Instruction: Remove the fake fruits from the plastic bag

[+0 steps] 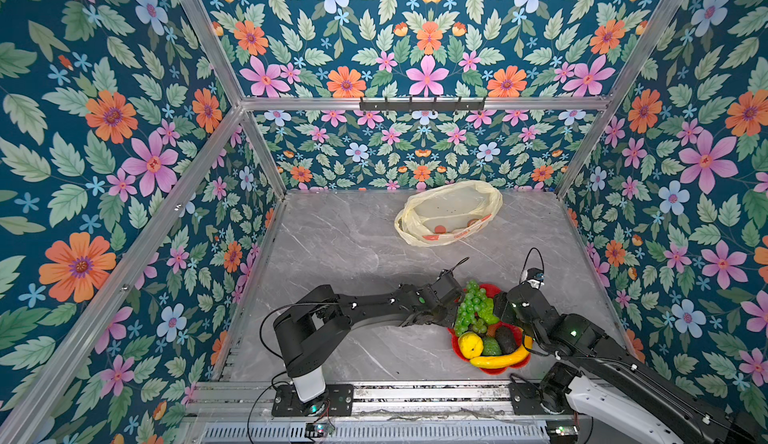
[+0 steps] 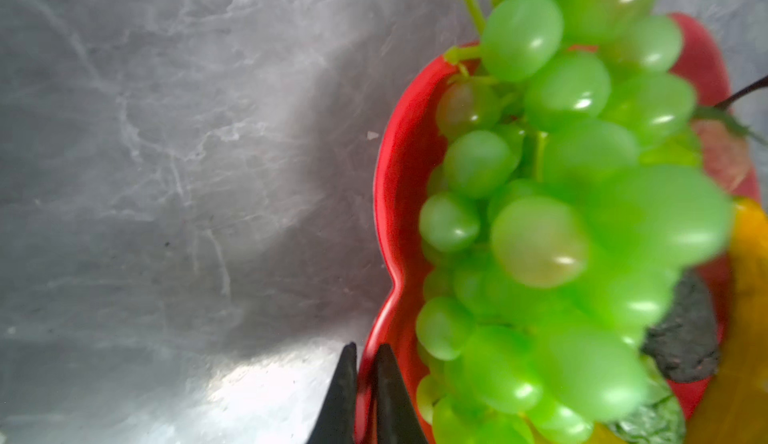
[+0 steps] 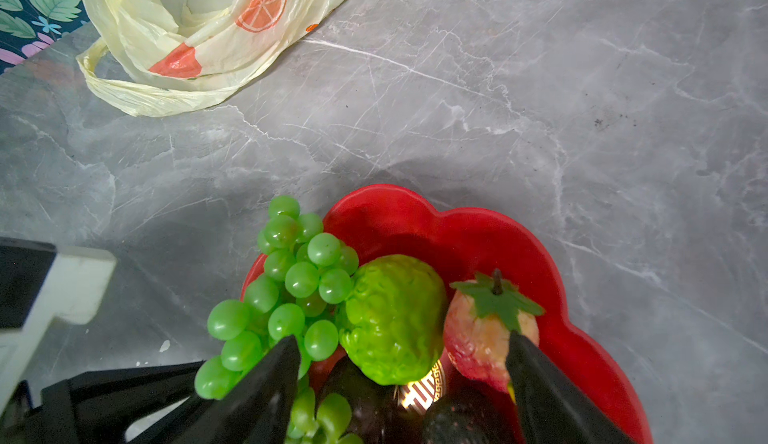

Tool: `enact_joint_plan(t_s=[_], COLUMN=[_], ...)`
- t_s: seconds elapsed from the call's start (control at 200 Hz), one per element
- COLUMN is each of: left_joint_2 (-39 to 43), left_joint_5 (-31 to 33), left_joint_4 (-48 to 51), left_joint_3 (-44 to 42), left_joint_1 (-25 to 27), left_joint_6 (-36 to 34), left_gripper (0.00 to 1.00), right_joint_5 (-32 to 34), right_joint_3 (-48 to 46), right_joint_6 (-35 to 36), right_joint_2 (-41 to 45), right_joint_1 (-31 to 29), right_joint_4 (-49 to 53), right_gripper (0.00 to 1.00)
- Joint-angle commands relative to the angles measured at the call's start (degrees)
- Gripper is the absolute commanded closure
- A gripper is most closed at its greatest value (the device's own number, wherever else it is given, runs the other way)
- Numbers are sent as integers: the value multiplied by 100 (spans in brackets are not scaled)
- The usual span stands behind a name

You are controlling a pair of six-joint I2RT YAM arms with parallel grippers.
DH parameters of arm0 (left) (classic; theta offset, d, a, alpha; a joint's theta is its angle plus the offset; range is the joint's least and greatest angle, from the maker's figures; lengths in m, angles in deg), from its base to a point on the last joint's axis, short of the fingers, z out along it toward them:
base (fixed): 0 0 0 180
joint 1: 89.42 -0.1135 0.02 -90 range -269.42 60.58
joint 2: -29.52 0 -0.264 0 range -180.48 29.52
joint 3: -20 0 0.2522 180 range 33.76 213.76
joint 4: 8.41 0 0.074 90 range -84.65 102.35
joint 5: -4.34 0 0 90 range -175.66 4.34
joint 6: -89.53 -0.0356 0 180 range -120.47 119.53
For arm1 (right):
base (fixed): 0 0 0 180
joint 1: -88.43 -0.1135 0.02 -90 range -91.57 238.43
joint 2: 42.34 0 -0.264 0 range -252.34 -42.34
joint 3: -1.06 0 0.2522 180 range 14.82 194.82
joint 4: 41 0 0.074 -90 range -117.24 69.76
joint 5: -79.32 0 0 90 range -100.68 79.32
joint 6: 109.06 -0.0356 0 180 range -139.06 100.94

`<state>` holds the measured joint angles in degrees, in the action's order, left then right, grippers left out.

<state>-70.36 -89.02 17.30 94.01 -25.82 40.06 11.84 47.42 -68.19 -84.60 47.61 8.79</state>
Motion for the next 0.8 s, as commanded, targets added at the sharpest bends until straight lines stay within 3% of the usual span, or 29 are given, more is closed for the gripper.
enact_joint_plan(t_s=[0.0,0.19,0.53,0.795], left_joint_2=[15,103,486,921], left_joint_5=[110,107,295,387], left_joint_4=[18,-170,-350,-279], left_joint_3=[-82,-271,-743,-1208], left_joint_1=[-74,-164,-461,-1096], left_joint_6=[55,97,15,-336], left_gripper=[94,98,100,100], right_joint_5=[-26,-38,-18,4], right_joint_3=[1,-8,-8,62], right_joint_6=[19,8,8,15], right_joint_2=[6,33,59,57], right_joint_1=[-5,3,48,79], right_joint_4=[-46,-58,-68,-39], right_gripper=[17,12,12,11])
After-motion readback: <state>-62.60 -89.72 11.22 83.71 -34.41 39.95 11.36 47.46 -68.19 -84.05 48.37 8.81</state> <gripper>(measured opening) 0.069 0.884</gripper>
